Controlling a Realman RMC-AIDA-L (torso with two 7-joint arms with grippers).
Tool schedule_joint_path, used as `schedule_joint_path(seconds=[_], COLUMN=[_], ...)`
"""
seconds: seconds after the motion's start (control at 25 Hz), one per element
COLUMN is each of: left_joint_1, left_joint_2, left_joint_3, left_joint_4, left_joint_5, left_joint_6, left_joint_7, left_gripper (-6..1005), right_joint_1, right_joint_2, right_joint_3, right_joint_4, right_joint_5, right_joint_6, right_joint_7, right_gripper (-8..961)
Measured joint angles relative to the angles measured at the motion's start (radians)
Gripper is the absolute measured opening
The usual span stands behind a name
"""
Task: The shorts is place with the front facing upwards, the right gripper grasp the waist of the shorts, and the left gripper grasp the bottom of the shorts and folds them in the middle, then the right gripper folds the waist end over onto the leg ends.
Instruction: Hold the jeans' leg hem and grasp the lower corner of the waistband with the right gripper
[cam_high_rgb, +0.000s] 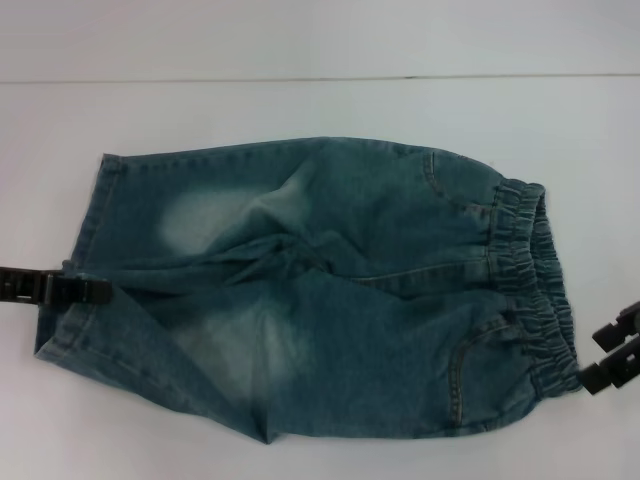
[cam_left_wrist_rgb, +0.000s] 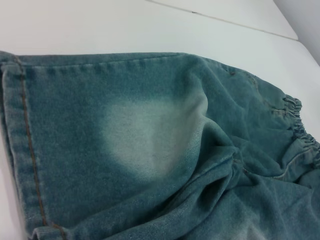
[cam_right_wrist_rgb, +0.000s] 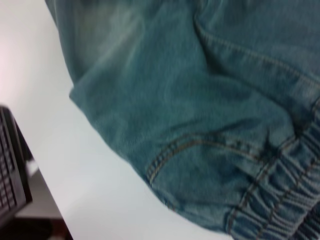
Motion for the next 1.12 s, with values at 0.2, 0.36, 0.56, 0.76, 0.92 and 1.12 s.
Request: schedule_joint_path(seconds=[0.2, 0.36, 0.56, 0.76, 0.92, 1.12], left_joint_1=[0.002, 0.000, -0.002, -0.002, -0.002, -0.002], left_joint_2=[0.000, -0.002, -0.003, -0.003, -0.003, -0.004], left_joint_3=[0.000, 0.000, 0.001, 0.000, 0.001, 0.002], left_joint_4=[0.000, 0.000, 0.001, 0.000, 0.000, 0.000], left_joint_5=[-0.001, -0.002, -0.002, -0.002, -0.002, -0.002], left_joint_6=[-0.001, -0.002, -0.002, -0.002, -0.002, 0.002], left_joint_7=[0.002, 0.003, 0.003, 0.001, -0.001, -0.003], left_gripper=[49, 49, 48, 48, 48, 48], right_joint_1=[0.005, 0.005, 0.005, 0.005, 0.009, 0.019], right_joint_2=[0.004, 0.011, 0.019, 0.022, 0.034, 0.051], right_joint_3=[-0.052, -0.071, -0.090, -0.105, -0.121, -0.141], right_joint_4=[0.003, 0.010, 0.019, 0.036, 0.036, 0.036], right_joint_5=[-0.042, -0.062, -0.065, -0.065, -0.065, -0.067], right_joint_6=[0.026, 0.054, 0.068, 0.093, 0.108, 0.112], right_joint_7=[-0.005, -0.005, -0.006, -0.006, -0.013, -0.016], right_gripper=[915, 915, 914, 914, 915, 914])
